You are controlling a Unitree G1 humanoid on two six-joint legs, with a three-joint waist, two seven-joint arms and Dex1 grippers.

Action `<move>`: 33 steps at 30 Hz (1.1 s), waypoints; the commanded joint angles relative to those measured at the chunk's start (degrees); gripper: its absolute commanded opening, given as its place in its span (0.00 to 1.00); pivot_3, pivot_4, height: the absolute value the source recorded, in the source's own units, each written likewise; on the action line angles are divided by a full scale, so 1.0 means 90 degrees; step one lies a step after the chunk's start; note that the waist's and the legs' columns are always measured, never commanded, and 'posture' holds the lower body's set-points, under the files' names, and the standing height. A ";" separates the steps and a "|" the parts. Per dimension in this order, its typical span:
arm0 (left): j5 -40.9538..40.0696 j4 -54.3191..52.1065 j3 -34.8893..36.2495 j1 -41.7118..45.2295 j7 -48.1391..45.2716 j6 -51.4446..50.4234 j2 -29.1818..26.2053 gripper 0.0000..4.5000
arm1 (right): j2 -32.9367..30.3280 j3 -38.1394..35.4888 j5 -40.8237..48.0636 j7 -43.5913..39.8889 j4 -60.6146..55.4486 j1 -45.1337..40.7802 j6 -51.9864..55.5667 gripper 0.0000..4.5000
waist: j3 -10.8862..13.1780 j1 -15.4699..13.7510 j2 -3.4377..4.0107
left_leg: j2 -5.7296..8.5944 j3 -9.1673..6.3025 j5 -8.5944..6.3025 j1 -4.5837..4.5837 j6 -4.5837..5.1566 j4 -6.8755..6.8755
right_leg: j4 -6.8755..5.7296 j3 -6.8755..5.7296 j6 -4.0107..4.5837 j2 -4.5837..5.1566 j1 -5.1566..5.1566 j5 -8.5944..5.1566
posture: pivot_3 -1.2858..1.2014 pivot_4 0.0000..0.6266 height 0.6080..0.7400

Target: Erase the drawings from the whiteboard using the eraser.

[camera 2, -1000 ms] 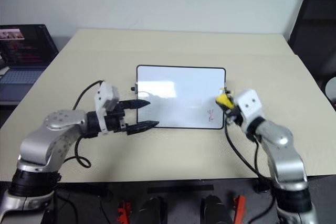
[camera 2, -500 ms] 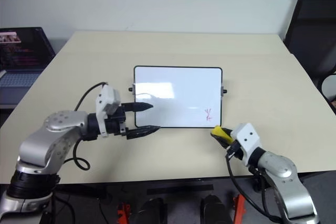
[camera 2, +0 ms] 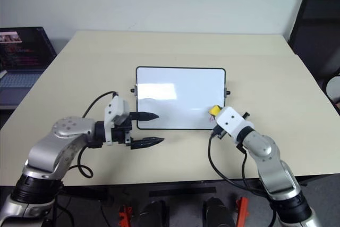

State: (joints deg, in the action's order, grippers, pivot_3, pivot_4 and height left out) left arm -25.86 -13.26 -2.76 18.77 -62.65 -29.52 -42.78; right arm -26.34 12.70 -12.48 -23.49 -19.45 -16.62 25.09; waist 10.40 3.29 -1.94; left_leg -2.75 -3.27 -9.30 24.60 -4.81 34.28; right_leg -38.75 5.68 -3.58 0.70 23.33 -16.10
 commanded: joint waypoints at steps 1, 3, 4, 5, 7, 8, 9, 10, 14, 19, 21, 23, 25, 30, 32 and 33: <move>0.0069 -0.0097 -0.0001 0.0001 -0.0061 0.0144 -0.0091 1.00 | -0.0054 0.0178 -0.0273 -0.0068 0.0182 -0.0204 0.0120 0.22 | 0.0000 -0.0001 0.0000 | 0.0000 0.0000 0.0000 0.0001 0.0000 0.0000 | 0.0000 -0.0001 0.0000 0.0000 0.0000 0.0000 | 0.52 0.24 1.00; 0.0074 -0.0145 0.0000 0.0010 -0.0049 0.0103 -0.0082 1.00 | -0.0190 0.0290 -0.0316 -0.0343 0.0214 -0.0174 0.0275 0.22 | -0.0001 -0.0005 -0.0001 | 0.0000 -0.0001 0.0000 0.0002 0.0000 -0.0001 | 0.0000 -0.0002 -0.0001 0.0000 0.0000 0.0000 | 0.52 0.24 1.00; 0.0063 -0.0185 0.0005 0.0019 -0.0026 0.0061 -0.0076 1.00 | -0.0397 0.0408 -0.0279 -0.0687 0.0128 -0.0083 0.0363 0.22 | -0.0001 -0.0004 -0.0001 | 0.0000 -0.0001 0.0000 0.0001 0.0000 0.0000 | 0.0000 -0.0001 -0.0001 0.0000 -0.0001 0.0000 | 0.52 0.24 1.00; 0.0057 -0.0211 0.0008 0.0025 -0.0011 0.0033 -0.0072 1.00 | -0.0541 0.0486 -0.0248 -0.0924 0.0058 -0.0020 0.0418 0.22 | -0.0001 -0.0005 -0.0001 | 0.0000 -0.0001 0.0000 0.0001 0.0000 0.0000 | 0.0000 -0.0001 -0.0001 0.0000 -0.0001 0.0000 | 0.52 0.24 1.00; 0.0044 -0.0251 0.0008 0.0039 0.0017 -0.0014 -0.0063 1.00 | -0.0732 0.0566 -0.0175 -0.1245 -0.0063 0.0061 0.0537 0.22 | -0.0005 -0.0011 -0.0008 | 0.0000 -0.0002 0.0000 -0.0001 0.0000 0.0006 | -0.0001 -0.0002 -0.0001 0.0000 -0.0007 0.0000 | 0.52 0.24 1.00; 0.0034 -0.0272 0.0006 0.0054 0.0036 -0.0047 -0.0056 1.00 | -0.0769 0.0561 -0.0218 -0.1245 -0.0044 0.0017 0.0503 0.22 | -0.0006 -0.0006 -0.0010 | 0.0000 -0.0002 0.0000 -0.0004 0.0000 0.0008 | -0.0003 -0.0002 -0.0001 0.0000 -0.0009 0.0000 | 0.52 0.24 1.00; 0.0025 -0.0287 0.0005 0.0066 0.0050 -0.0070 -0.0052 1.00 | -0.0791 0.0554 -0.0258 -0.1247 -0.0031 -0.0017 0.0478 0.22 | -0.0006 -0.0004 -0.0009 | 0.0000 -0.0002 0.0000 -0.0007 0.0001 0.0011 | -0.0007 -0.0001 -0.0001 0.0000 -0.0010 0.0001 | 0.52 0.24 1.00; 0.0018 -0.0300 0.0004 0.0074 0.0063 -0.0089 -0.0049 1.00 | -0.0772 0.0529 -0.0302 -0.1208 0.0001 -0.0063 0.0443 0.22 | -0.0006 0.0002 -0.0009 | 0.0000 -0.0002 0.0000 -0.0007 0.0001 0.0020 | -0.0014 0.0000 -0.0001 0.0000 -0.0010 0.0001 | 0.52 0.24 1.00; -0.0009 -0.0360 0.0002 0.0083 0.0108 -0.0163 -0.0047 1.00 | -0.0336 0.0158 -0.0666 -0.0232 0.0338 -0.0468 0.0388 0.22 | -0.0006 0.0030 -0.0009 | -0.0001 -0.0001 0.0001 -0.0012 0.0001 0.0038 | -0.0023 0.0002 0.0003 0.0000 -0.0010 0.0007 | 0.52 0.24 1.00; -0.0030 -0.0394 0.0010 0.0076 0.0128 -0.0218 -0.0040 1.00 | -0.0314 0.0283 -0.0661 -0.0378 0.0357 -0.0433 0.0531 0.22 | -0.0007 -0.0001 -0.0011 | -0.0001 0.0000 0.0002 -0.0011 0.0002 0.0048 | -0.0022 0.0002 0.0003 0.0000 -0.0015 0.0012 | 0.52 0.24 1.00; -0.0039 -0.0416 0.0014 0.0079 0.0140 -0.0245 -0.0035 1.00 | -0.0406 0.0400 -0.0579 -0.0673 0.0275 -0.0337 0.0714 0.22 | -0.0007 0.0001 -0.0011 | -0.0001 0.0000 0.0002 -0.0011 0.0002 0.0047 | -0.0021 0.0003 0.0003 0.0000 -0.0016 0.0012 | 0.52 0.24 1.00; -0.0051 -0.0448 0.0021 0.0087 0.0154 -0.0286 -0.0030 1.00 | -0.0564 0.0517 -0.0505 -0.1029 0.0157 -0.0208 0.0851 0.22 | -0.0007 0.0001 -0.0011 | -0.0001 0.0000 0.0002 -0.0011 0.0002 0.0046 | -0.0021 0.0002 0.0003 0.0000 -0.0016 0.0012 | 0.52 0.24 1.00; -0.0064 -0.0479 0.0029 0.0090 0.0166 -0.0324 -0.0032 1.00 | -0.0757 0.0650 -0.0444 -0.1392 0.0029 -0.0102 0.0896 0.22 | -0.0007 0.0001 -0.0012 | -0.0001 -0.0001 0.0002 -0.0011 0.0002 0.0046 | -0.0021 0.0001 0.0003 0.0000 -0.0016 0.0011 | 0.52 0.24 1.00; -0.0097 -0.0538 0.0030 0.0114 0.0200 -0.0404 -0.0039 1.00 | -0.0807 0.0633 -0.0839 -0.1022 0.0217 -0.0357 0.0470 0.22 | -0.0008 0.0020 -0.0013 | -0.0001 0.0000 0.0002 -0.0014 0.0002 0.0049 | -0.0021 0.0004 0.0003 0.0000 -0.0015 0.0011 | 0.52 0.24 1.00; -0.0109 -0.0558 0.0026 0.0118 0.0211 -0.0428 -0.0042 1.00 | -0.0660 0.0480 -0.0986 -0.0597 0.0358 -0.0533 0.0313 0.22 | -0.0008 0.0037 -0.0013 | -0.0002 0.0000 0.0002 -0.0015 0.0003 0.0050 | -0.0021 0.0004 0.0003 0.0000 -0.0014 0.0012 | 0.52 0.24 1.00; -0.0115 -0.0565 0.0025 0.0116 0.0216 -0.0437 -0.0045 1.00 | -0.0585 0.0409 -0.1011 -0.0456 0.0389 -0.0593 0.0281 0.22 | -0.0008 0.0041 -0.0013 | -0.0002 0.0001 0.0002 -0.0016 0.0003 0.0051 | -0.0021 0.0005 0.0003 0.0000 -0.0013 0.0012 | 0.52 0.24 1.00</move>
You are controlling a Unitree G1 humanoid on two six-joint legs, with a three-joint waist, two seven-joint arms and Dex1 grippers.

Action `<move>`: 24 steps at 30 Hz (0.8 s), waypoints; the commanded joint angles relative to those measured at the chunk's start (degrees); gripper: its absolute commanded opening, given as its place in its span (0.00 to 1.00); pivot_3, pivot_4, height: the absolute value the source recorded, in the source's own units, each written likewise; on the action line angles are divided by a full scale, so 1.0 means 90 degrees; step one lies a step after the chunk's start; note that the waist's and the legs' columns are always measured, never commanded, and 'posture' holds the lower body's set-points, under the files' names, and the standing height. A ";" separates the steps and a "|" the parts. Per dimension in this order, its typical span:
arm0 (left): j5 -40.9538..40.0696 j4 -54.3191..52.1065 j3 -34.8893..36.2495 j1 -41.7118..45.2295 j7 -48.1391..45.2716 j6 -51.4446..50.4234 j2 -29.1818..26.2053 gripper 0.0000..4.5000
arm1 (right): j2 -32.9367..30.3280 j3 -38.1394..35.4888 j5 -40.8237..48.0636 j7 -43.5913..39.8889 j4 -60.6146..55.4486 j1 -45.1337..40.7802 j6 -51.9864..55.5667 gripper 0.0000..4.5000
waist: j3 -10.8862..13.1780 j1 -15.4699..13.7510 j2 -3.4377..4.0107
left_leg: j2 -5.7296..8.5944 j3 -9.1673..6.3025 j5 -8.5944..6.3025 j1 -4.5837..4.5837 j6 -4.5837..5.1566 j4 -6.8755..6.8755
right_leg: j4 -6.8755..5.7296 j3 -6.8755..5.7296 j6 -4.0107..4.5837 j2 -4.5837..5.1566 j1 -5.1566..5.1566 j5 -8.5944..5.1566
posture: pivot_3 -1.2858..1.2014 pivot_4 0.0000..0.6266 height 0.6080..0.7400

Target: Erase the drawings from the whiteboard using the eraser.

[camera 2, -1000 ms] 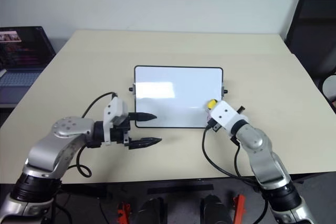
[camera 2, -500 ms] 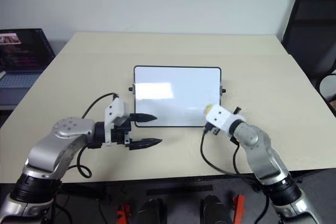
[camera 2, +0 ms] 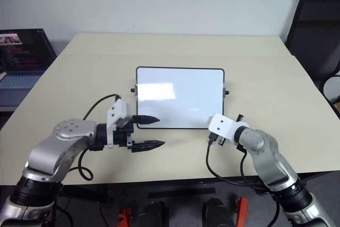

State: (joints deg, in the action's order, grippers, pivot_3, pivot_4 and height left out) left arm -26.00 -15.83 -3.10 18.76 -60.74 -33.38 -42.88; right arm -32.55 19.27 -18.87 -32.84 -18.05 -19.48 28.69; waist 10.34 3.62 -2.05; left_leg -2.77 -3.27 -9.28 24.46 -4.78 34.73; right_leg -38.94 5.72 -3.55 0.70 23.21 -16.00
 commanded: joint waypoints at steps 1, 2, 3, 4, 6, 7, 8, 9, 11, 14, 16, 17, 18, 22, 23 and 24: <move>-0.0104 -0.0287 0.0063 0.0112 0.0009 -0.0015 -0.0038 1.00 | 0.0146 -0.0348 -0.0317 0.0653 0.0254 -0.0306 -0.0159 0.22 | 0.0000 0.0003 0.0000 | 0.0000 0.0001 0.0000 0.0000 0.0000 0.0002 | 0.0000 0.0001 0.0000 0.0000 0.0000 0.0000 | 0.52 0.24 1.00; -0.0107 -0.0291 0.0063 0.0108 0.0012 -0.0019 -0.0042 1.00 | 0.0169 -0.0352 -0.0319 0.0697 0.0272 -0.0322 -0.0201 0.22 | 0.0000 -0.0003 0.0000 | 0.0000 0.0000 0.0001 0.0000 0.0001 0.0002 | 0.0000 0.0001 0.0000 0.0000 0.0000 0.0000 | 0.52 0.24 1.00; -0.0112 -0.0297 0.0063 0.0105 0.0017 -0.0025 -0.0047 1.00 | 0.0179 -0.0339 -0.0322 0.0712 0.0288 -0.0325 -0.0260 0.22 | 0.0000 -0.0010 0.0000 | 0.0001 0.0001 0.0001 0.0001 0.0001 0.0003 | 0.0000 0.0001 0.0000 0.0001 -0.0001 0.0001 | 0.52 0.24 1.00; -0.0116 -0.0301 0.0066 0.0100 0.0019 -0.0029 -0.0053 1.00 | 0.0184 -0.0309 -0.0325 0.0705 0.0302 -0.0327 -0.0333 0.22 | 0.0000 -0.0020 0.0000 | 0.0001 0.0001 0.0001 0.0001 0.0001 0.0003 | 0.0000 0.0001 0.0001 0.0001 -0.0001 0.0001 | 0.52 0.24 1.00; -0.0122 -0.0300 0.0077 0.0085 0.0020 -0.0030 -0.0062 1.00 | 0.0204 -0.0234 -0.0303 0.0611 0.0307 -0.0326 -0.0434 0.22 | 0.0000 -0.0026 0.0000 | 0.0001 0.0002 0.0000 0.0002 0.0001 0.0002 | 0.0000 0.0001 0.0001 0.0001 -0.0002 0.0001 | 0.52 0.24 1.00; -0.0122 -0.0298 0.0083 0.0076 0.0019 -0.0026 -0.0066 1.00 | 0.0181 -0.0136 -0.0268 0.0454 0.0291 -0.0318 -0.0494 0.22 | 0.0000 -0.0028 0.0000 | 0.0001 0.0003 0.0000 0.0003 0.0001 0.0000 | 0.0001 0.0001 0.0000 0.0001 -0.0001 0.0001 | 0.52 0.24 1.00; -0.0122 -0.0296 0.0088 0.0069 0.0019 -0.0022 -0.0068 1.00 | 0.0151 -0.0031 -0.0228 0.0271 0.0266 -0.0299 -0.0532 0.22 | 0.0000 -0.0013 0.0000 | 0.0001 0.0003 0.0000 0.0003 0.0000 -0.0002 | 0.0001 0.0000 0.0000 0.0001 -0.0001 0.0000 | 0.52 0.24 1.00; -0.0121 -0.0294 0.0092 0.0064 0.0020 -0.0018 -0.0069 1.00 | 0.0110 0.0091 -0.0160 0.0029 0.0232 -0.0266 -0.0587 0.22 | 0.0000 0.0000 0.0000 | 0.0000 0.0003 0.0000 0.0003 0.0001 -0.0004 | 0.0001 0.0001 0.0000 0.0001 0.0000 0.0000 | 0.52 0.24 1.00; -0.0122 -0.0291 0.0103 0.0052 0.0021 -0.0008 -0.0072 1.00 | 0.0080 0.0296 -0.0138 -0.0282 0.0181 -0.0197 -0.0666 0.22 | 0.0000 0.0009 0.0000 | 0.0000 0.0003 0.0000 0.0002 0.0001 -0.0009 | 0.0001 0.0000 0.0000 0.0000 0.0002 0.0000 | 0.52 0.24 1.00; -0.0114 -0.0273 0.0124 0.0015 0.0014 0.0028 -0.0083 1.00 | 0.0328 0.0167 -0.0351 0.0113 0.0381 -0.0348 -0.0674 0.22 | 0.0000 0.0013 0.0000 | -0.0001 0.0003 0.0000 0.0002 0.0001 -0.0010 | 0.0001 0.0000 0.0001 -0.0001 0.0002 0.0000 | 0.52 0.24 1.00; -0.0111 -0.0272 0.0141 -0.0027 0.0009 0.0050 -0.0094 1.00 | 0.0554 -0.0048 -0.0461 0.0526 0.0541 -0.0549 -0.0628 0.22 | 0.0001 0.0021 0.0000 | -0.0001 0.0003 0.0000 0.0002 0.0001 -0.0007 | 0.0001 0.0001 0.0001 -0.0001 0.0002 0.0000 | 0.52 0.24 1.00; -0.0108 -0.0271 0.0145 -0.0044 0.0008 0.0060 -0.0097 1.00 | 0.0640 -0.0132 -0.0485 0.0675 0.0601 -0.0621 -0.0605 0.22 | 0.0001 0.0031 0.0000 | -0.0001 0.0004 0.0000 0.0002 0.0001 -0.0006 | 0.0001 0.0001 0.0001 -0.0001 0.0002 0.0000 | 0.52 0.24 1.00; -0.0106 -0.0265 0.0152 -0.0064 0.0004 0.0076 -0.0101 1.00 | 0.0680 -0.0171 -0.0496 0.0733 0.0646 -0.0658 -0.0560 0.22 | 0.0001 0.0029 0.0000 | -0.0001 0.0004 0.0001 0.0002 0.0001 -0.0005 | -0.0001 0.0002 0.0001 -0.0001 0.0002 0.0001 | 0.52 0.24 1.00; -0.0082 -0.0197 0.0177 -0.0117 -0.0019 0.0165 -0.0114 1.00 | 0.0554 -0.0132 -0.0387 0.0389 0.0668 -0.0490 -0.0359 0.22 | 0.0001 -0.0018 0.0000 | 0.0000 0.0003 0.0001 0.0002 0.0001 -0.0005 | 0.0001 0.0001 0.0001 0.0000 0.0000 0.0001 | 0.52 0.24 1.00; -0.0078 -0.0178 0.0185 -0.0127 -0.0024 0.0187 -0.0118 1.00 | 0.0496 -0.0120 -0.0296 0.0195 0.0594 -0.0381 -0.0273 0.22 | 0.0000 -0.0026 -0.0001 | 0.0000 0.0003 0.0000 0.0003 0.0001 -0.0006 | 0.0002 0.0000 0.0001 0.0000 0.0000 0.0000 | 0.52 0.24 1.00; -0.0074 -0.0159 0.0188 -0.0130 -0.0026 0.0203 -0.0118 1.00 | 0.0461 -0.0122 -0.0214 0.0045 0.0522 -0.0293 -0.0191 0.22 | 0.0000 -0.0036 -0.0001 | 0.0000 0.0003 0.0000 0.0003 0.0001 -0.0006 | 0.0002 -0.0001 0.0001 0.0000 0.0000 0.0000 | 0.52 0.24 1.00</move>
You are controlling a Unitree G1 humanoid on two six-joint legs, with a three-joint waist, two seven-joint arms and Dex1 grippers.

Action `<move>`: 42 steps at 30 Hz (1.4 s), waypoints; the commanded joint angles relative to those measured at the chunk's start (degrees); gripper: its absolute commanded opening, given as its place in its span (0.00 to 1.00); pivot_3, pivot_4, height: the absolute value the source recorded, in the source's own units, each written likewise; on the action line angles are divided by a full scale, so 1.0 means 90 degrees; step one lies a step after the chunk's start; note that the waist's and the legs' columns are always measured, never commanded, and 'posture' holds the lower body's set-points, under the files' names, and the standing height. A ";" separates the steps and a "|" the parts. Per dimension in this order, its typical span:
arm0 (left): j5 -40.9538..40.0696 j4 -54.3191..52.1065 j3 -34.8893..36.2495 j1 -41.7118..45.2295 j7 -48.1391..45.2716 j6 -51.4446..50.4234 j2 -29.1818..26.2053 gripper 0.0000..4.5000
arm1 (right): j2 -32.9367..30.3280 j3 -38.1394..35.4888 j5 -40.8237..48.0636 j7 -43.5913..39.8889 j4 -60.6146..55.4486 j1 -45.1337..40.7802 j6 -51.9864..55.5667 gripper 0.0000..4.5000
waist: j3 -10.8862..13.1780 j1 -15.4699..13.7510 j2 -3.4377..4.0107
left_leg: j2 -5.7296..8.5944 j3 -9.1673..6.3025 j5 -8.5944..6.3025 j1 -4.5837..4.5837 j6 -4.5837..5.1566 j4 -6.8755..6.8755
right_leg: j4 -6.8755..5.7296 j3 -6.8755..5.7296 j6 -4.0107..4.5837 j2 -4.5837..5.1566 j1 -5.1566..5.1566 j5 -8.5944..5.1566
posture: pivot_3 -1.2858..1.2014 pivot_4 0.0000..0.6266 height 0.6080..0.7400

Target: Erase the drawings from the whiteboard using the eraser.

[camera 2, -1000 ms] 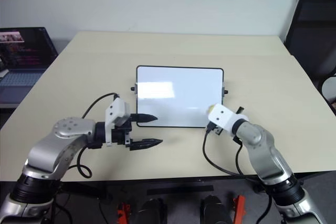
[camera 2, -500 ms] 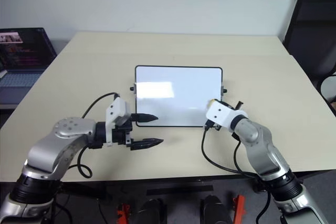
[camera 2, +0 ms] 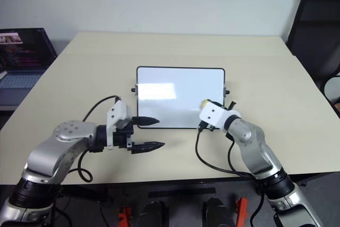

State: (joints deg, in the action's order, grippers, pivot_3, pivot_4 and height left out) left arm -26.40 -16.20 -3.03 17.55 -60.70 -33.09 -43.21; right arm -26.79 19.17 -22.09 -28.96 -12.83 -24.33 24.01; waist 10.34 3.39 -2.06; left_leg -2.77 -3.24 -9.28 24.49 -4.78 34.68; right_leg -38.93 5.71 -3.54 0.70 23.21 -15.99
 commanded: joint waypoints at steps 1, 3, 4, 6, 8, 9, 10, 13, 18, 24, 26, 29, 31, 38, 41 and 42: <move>-0.0024 -0.0099 0.0182 -0.0001 -0.0033 0.0191 -0.0081 1.00 | -0.0230 -0.0103 0.0230 -0.0548 -0.0156 0.0340 0.0408 0.22 | -0.0001 -0.0017 -0.0001 | 0.0000 0.0000 0.0000 0.0000 0.0000 -0.0001 | 0.0000 0.0000 0.0000 0.0000 -0.0001 0.0000 | 0.52 0.24 1.00; -0.0024 -0.0074 0.0179 -0.0012 -0.0031 0.0223 -0.0077 1.00 | -0.0350 -0.0071 0.0359 -0.0836 -0.0363 0.0509 0.0537 0.22 | -0.0001 -0.0017 -0.0001 | 0.0000 0.0000 0.0000 0.0000 0.0000 -0.0001 | 0.0001 0.0000 0.0000 0.0000 -0.0001 -0.0001 | 0.52 0.24 1.00; -0.0026 -0.0065 0.0175 -0.0016 -0.0030 0.0237 -0.0076 1.00 | -0.0395 -0.0064 0.0407 -0.0935 -0.0446 0.0570 0.0579 0.22 | -0.0001 -0.0014 -0.0001 | 0.0000 0.0000 0.0000 0.0000 0.0000 -0.0001 | 0.0001 0.0000 0.0000 0.0000 -0.0002 -0.0001 | 0.52 0.24 1.00; -0.0031 -0.0052 0.0167 -0.0018 -0.0027 0.0256 -0.0070 1.00 | -0.0433 -0.0077 0.0459 -0.1021 -0.0557 0.0631 0.0615 0.22 | -0.0001 -0.0013 -0.0001 | 0.0000 0.0000 0.0000 -0.0001 0.0000 0.0001 | 0.0001 0.0001 0.0000 0.0000 -0.0002 -0.0001 | 0.52 0.24 1.00; -0.0034 -0.0044 0.0156 -0.0015 -0.0025 0.0267 -0.0055 1.00 | -0.0459 -0.0106 0.0482 -0.1074 -0.0664 0.0676 0.0651 0.22 | -0.0001 -0.0011 -0.0001 | 0.0000 0.0000 0.0000 -0.0001 0.0000 0.0002 | 0.0001 0.0001 0.0000 0.0000 -0.0001 -0.0001 | 0.52 0.24 1.00; -0.0035 -0.0041 0.0153 -0.0013 -0.0027 0.0271 -0.0051 1.00 | -0.0466 -0.0124 0.0473 -0.1071 -0.0689 0.0681 0.0654 0.22 | -0.0001 -0.0010 -0.0001 | 0.0000 0.0000 0.0000 -0.0001 0.0000 0.0002 | 0.0001 0.0002 0.0000 0.0001 0.0000 -0.0001 | 0.52 0.24 1.00; -0.0039 -0.0037 0.0152 -0.0008 -0.0031 0.0275 -0.0047 1.00 | -0.0474 -0.0168 0.0465 -0.1040 -0.0710 0.0678 0.0625 0.22 | -0.0001 -0.0010 -0.0001 | 0.0000 0.0001 0.0000 -0.0001 0.0000 0.0002 | 0.0001 0.0002 0.0000 0.0001 0.0000 -0.0001 | 0.52 0.24 1.00; -0.0052 -0.0030 0.0140 0.0018 -0.0034 0.0279 -0.0024 1.00 | -0.0415 -0.0437 0.0390 -0.0664 -0.0670 0.0580 0.0399 0.22 | 0.0000 -0.0011 -0.0001 | 0.0000 0.0001 0.0000 0.0000 -0.0001 0.0000 | 0.0002 0.0001 0.0000 0.0001 0.0001 -0.0001 | 0.52 0.24 1.00; -0.0048 -0.0001 0.0107 0.0057 -0.0038 0.0289 0.0001 1.00 | -0.0189 -0.0573 0.0419 -0.0249 -0.0509 0.0347 0.0126 0.22 | 0.0001 -0.0009 -0.0002 | 0.0000 0.0002 -0.0001 0.0007 -0.0001 -0.0001 | 0.0005 0.0001 0.0000 0.0001 0.0006 0.0000 | 0.52 0.24 1.00; -0.0031 0.0014 0.0105 0.0067 -0.0014 0.0297 0.0031 1.00 | -0.0009 -0.0306 0.0346 -0.0311 -0.0344 0.0262 0.0261 0.22 | 0.0002 -0.0006 -0.0001 | 0.0000 0.0001 -0.0001 0.0009 -0.0001 -0.0006 | 0.0007 -0.0001 -0.0001 0.0001 0.0007 -0.0001 | 0.52 0.24 1.00; -0.0031 -0.0008 0.0110 0.0050 0.0011 0.0289 0.0042 1.00 | -0.0101 -0.0180 0.0383 -0.0595 -0.0411 0.0392 0.0476 0.22 | 0.0002 -0.0004 -0.0001 | 0.0000 0.0002 -0.0001 0.0009 -0.0001 -0.0007 | 0.0008 -0.0001 -0.0001 0.0001 0.0007 -0.0001 | 0.52 0.24 1.00; -0.0042 -0.0050 0.0121 0.0027 0.0044 0.0265 0.0049 1.00 | -0.0172 -0.0187 0.0343 -0.0645 -0.0464 0.0487 0.0547 0.22 | 0.0002 -0.0007 -0.0001 | 0.0000 0.0000 -0.0001 0.0009 -0.0001 -0.0007 | 0.0007 -0.0002 -0.0001 0.0001 0.0006 -0.0001 | 0.52 0.24 1.00; -0.0055 -0.0079 0.0127 0.0022 0.0062 0.0245 0.0051 1.00 | -0.0105 -0.0311 0.0280 -0.0447 -0.0436 0.0429 0.0527 0.22 | 0.0002 -0.0007 -0.0001 | 0.0000 0.0001 -0.0001 0.0008 -0.0001 -0.0005 | 0.0007 0.0000 -0.0001 0.0001 0.0006 -0.0001 | 0.52 0.24 1.00; -0.0091 -0.0125 0.0082 0.0160 0.0123 0.0159 0.0111 1.00 | -0.0017 -0.0559 0.0336 -0.0172 -0.0380 0.0240 0.0513 0.22 | 0.0002 -0.0008 -0.0001 | 0.0000 0.0000 0.0000 0.0008 -0.0001 -0.0002 | 0.0007 0.0000 0.0000 0.0001 0.0006 -0.0001 | 0.52 0.24 1.00; -0.0108 -0.0123 0.0053 0.0310 0.0177 0.0144 0.0182 1.00 | 0.0293 -0.1036 0.0778 -0.0037 -0.0736 0.0358 0.0682 0.22 | 0.0002 -0.0013 -0.0001 | 0.0000 0.0000 0.0000 0.0009 -0.0001 -0.0003 | 0.0006 -0.0001 0.0000 0.0001 0.0006 -0.0001 | 0.52 0.24 1.00; -0.0117 -0.0123 0.0036 0.0379 0.0176 0.0139 0.0212 1.00 | 0.0469 -0.1258 0.1029 -0.0026 -0.0952 0.0422 0.0838 0.22 | 0.0002 -0.0013 -0.0001 | 0.0000 0.0000 0.0000 0.0010 -0.0001 -0.0004 | 0.0006 -0.0001 -0.0001 0.0001 0.0006 -0.0001 | 0.52 0.24 1.00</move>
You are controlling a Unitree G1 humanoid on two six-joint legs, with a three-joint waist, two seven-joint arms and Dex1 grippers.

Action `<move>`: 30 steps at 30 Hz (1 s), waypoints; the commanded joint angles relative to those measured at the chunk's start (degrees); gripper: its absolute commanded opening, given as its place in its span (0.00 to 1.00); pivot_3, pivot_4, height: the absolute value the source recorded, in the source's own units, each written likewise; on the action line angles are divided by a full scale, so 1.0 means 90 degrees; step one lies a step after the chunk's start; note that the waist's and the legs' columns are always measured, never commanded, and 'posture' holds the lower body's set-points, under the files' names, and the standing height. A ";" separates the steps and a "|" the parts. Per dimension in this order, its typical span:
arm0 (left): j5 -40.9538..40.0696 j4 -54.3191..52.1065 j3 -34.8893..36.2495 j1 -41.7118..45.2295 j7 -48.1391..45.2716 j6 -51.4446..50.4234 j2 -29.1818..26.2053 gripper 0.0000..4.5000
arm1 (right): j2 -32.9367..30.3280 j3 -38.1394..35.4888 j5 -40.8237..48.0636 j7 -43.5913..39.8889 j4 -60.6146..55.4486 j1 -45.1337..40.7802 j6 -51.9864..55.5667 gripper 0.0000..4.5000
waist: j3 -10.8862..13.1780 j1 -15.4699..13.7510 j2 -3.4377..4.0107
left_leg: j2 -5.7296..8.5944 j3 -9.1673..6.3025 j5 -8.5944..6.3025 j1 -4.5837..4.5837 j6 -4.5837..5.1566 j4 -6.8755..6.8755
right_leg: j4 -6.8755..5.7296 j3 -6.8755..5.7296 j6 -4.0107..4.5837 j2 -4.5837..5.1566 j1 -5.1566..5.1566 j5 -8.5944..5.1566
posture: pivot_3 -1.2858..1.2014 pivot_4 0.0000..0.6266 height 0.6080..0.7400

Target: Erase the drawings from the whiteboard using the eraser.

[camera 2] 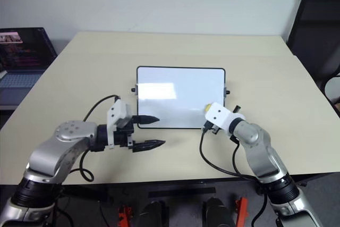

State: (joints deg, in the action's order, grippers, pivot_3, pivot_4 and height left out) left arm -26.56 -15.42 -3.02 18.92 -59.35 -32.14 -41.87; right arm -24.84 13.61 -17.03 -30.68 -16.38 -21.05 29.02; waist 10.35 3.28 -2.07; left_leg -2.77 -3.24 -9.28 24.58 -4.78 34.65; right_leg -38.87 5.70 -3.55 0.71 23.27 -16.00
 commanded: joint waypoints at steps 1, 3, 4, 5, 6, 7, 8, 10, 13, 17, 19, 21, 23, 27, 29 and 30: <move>-0.0110 -0.0206 0.0012 0.0312 0.0019 0.0020 0.0101 1.00 | 0.0447 -0.0889 0.0737 0.0175 -0.0817 0.0136 0.0492 0.22 | 0.0001 -0.0001 0.0001 | 0.0000 0.0000 0.0000 0.0002 0.0000 -0.0001 | 0.0000 0.0000 0.0000 0.0000 0.0001 0.0000 | 0.52 0.24 1.00; -0.0108 -0.0178 -0.0040 0.0478 -0.0022 0.0026 0.0158 1.00 | 0.0809 -0.1357 0.1197 0.0251 -0.1350 0.0304 0.0921 0.22 | 0.0001 -0.0003 0.0001 | 0.0000 -0.0006 0.0000 0.0012 0.0000 -0.0003 | 0.0000 -0.0004 -0.0002 -0.0002 0.0007 -0.0001 | 0.52 0.24 1.00; -0.0092 -0.0161 -0.0084 0.0563 -0.0056 0.0041 0.0178 1.00 | 0.0997 -0.1623 0.1400 0.0334 -0.1615 0.0381 0.1155 0.22 | 0.0001 -0.0003 0.0002 | 0.0000 -0.0006 0.0000 0.0013 0.0000 -0.0006 | 0.0001 -0.0004 -0.0003 -0.0002 0.0007 -0.0002 | 0.52 0.24 1.00; -0.0077 -0.0143 -0.0116 0.0626 -0.0092 0.0061 0.0185 1.00 | 0.1157 -0.1839 0.1563 0.0430 -0.1831 0.0433 0.1377 0.22 | 0.0001 -0.0004 0.0002 | 0.0001 -0.0007 0.0000 0.0014 0.0000 -0.0012 | 0.0001 -0.0004 -0.0004 -0.0002 0.0009 -0.0003 | 0.52 0.24 1.00; -0.0072 -0.0123 -0.0160 0.0718 -0.0126 0.0069 0.0211 1.00 | 0.1264 -0.2065 0.1665 0.0535 -0.2068 0.0503 0.1632 0.22 | 0.0002 -0.0003 0.0003 | 0.0001 -0.0009 0.0000 0.0015 0.0000 -0.0015 | 0.0002 -0.0007 -0.0006 -0.0002 0.0009 -0.0003 | 0.52 0.24 1.00; -0.0069 -0.0095 -0.0213 0.0815 -0.0168 0.0084 0.0235 1.00 | 0.1349 -0.2262 0.1748 0.0638 -0.2290 0.0581 0.1834 0.22 | 0.0002 -0.0005 0.0004 | 0.0001 -0.0009 -0.0001 0.0015 -0.0001 -0.0016 | 0.0002 -0.0006 -0.0006 -0.0002 0.0009 -0.0004 | 0.52 0.24 1.00; -0.0055 -0.0044 -0.0276 0.0920 -0.0226 0.0116 0.0259 1.00 | 0.1430 -0.2432 0.1799 0.0771 -0.2470 0.0646 0.2039 0.22 | 0.0003 -0.0008 0.0004 | 0.0002 -0.0010 0.0000 0.0016 -0.0001 -0.0017 | 0.0002 -0.0007 -0.0006 -0.0002 0.0010 -0.0004 | 0.52 0.24 1.00; 0.0028 0.0175 -0.0492 0.1212 -0.0406 0.0251 0.0385 1.00 | 0.1591 -0.2802 0.1844 0.1081 -0.2720 0.0747 0.2569 0.22 | 0.0002 -0.0022 0.0004 | 0.0002 -0.0010 0.0000 0.0016 -0.0001 -0.0016 | 0.0003 -0.0008 -0.0005 -0.0002 0.0010 -0.0005 | 0.52 0.24 1.00; 0.0293 0.0745 -0.0927 0.1752 -0.0773 0.0622 0.0669 1.00 | 0.1561 -0.3038 0.1854 0.1376 -0.2629 0.0789 0.3148 0.22 | 0.0002 -0.0025 0.0004 | 0.0003 -0.0010 0.0000 0.0016 0.0000 -0.0012 | 0.0002 -0.0008 -0.0004 -0.0002 0.0009 -0.0004 | 0.52 0.24 1.00; 0.0519 0.1519 -0.1349 0.2418 -0.1239 0.0934 0.1063 1.00 | 0.1491 -0.3140 0.1892 0.1664 -0.1937 0.0465 0.3270 0.22 | 0.0003 0.0015 0.0006 | 0.0004 -0.0008 0.0000 0.0015 0.0000 -0.0005 | 0.0001 -0.0004 -0.0003 -0.0002 0.0007 -0.0001 | 0.52 0.24 1.00; 0.0684 0.1872 -0.1561 0.2703 -0.1435 0.1126 0.1277 1.00 | 0.1469 -0.3198 0.1943 0.1754 -0.1446 0.0279 0.3115 0.22 | 0.0005 0.0028 0.0009 | 0.0004 -0.0006 0.0000 0.0015 0.0000 -0.0006 | 0.0000 -0.0003 -0.0003 -0.0002 0.0009 -0.0001 | 0.52 0.24 1.00; 0.0874 0.2186 -0.1724 0.2927 -0.1537 0.1324 0.1471 1.00 | 0.1382 -0.3166 0.1946 0.1793 -0.0968 0.0143 0.2941 0.22 | 0.0005 0.0024 0.0009 | 0.0004 -0.0007 0.0000 0.0015 0.0001 -0.0013 | 0.0001 -0.0004 -0.0004 -0.0004 0.0010 -0.0002 | 0.52 0.24 1.00; 0.0998 0.2460 -0.1794 0.3151 -0.1529 0.1420 0.1684 1.00 | 0.1324 -0.3225 0.1999 0.1845 -0.0532 -0.0025 0.2822 0.22 | 0.0006 0.0020 0.0011 | 0.0005 -0.0007 0.0000 0.0016 0.0001 -0.0021 | 0.0002 -0.0004 -0.0010 -0.0004 0.0010 -0.0002 | 0.52 0.24 1.00; 0.1161 0.2793 -0.1808 0.3558 -0.1474 0.1465 0.2068 1.00 | 0.1199 -0.3383 0.2167 0.1920 0.0297 -0.0292 0.2541 0.22 | 0.0008 0.0014 0.0013 | 0.0006 -0.0008 0.0000 0.0017 0.0001 -0.0036 | 0.0006 -0.0005 -0.0042 -0.0005 0.0013 0.0011 | 0.52 0.24 1.00; 0.1218 0.2833 -0.1800 0.3655 -0.1457 0.1452 0.2175 1.00 | 0.1119 -0.3379 0.2229 0.1937 0.0668 -0.0385 0.2363 0.22 | 0.0009 0.0014 0.0015 | 0.0006 -0.0008 0.0000 0.0018 0.0001 -0.0039 | 0.0010 -0.0005 -0.0043 -0.0004 0.0013 0.0011 | 0.52 0.24 1.00; 0.1242 0.2836 -0.1792 0.3673 -0.1455 0.1452 0.2203 1.00 | 0.1093 -0.3374 0.2256 0.1944 0.0798 -0.0415 0.2285 0.22 | 0.0009 0.0016 0.0015 | 0.0007 -0.0008 0.0000 0.0018 0.0001 -0.0040 | 0.0012 -0.0004 -0.0044 -0.0004 0.0013 0.0011 | 0.52 0.24 1.00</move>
State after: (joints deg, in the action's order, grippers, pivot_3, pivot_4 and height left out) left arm -15.76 10.30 -19.80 50.61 -72.64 -19.78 -22.24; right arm -13.98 -15.65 2.27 -13.56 -9.66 -23.70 51.97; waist 10.43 3.42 -1.93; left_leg -2.71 -3.31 -9.29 24.74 -4.77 34.27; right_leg -38.76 5.66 -3.94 0.68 23.38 -15.90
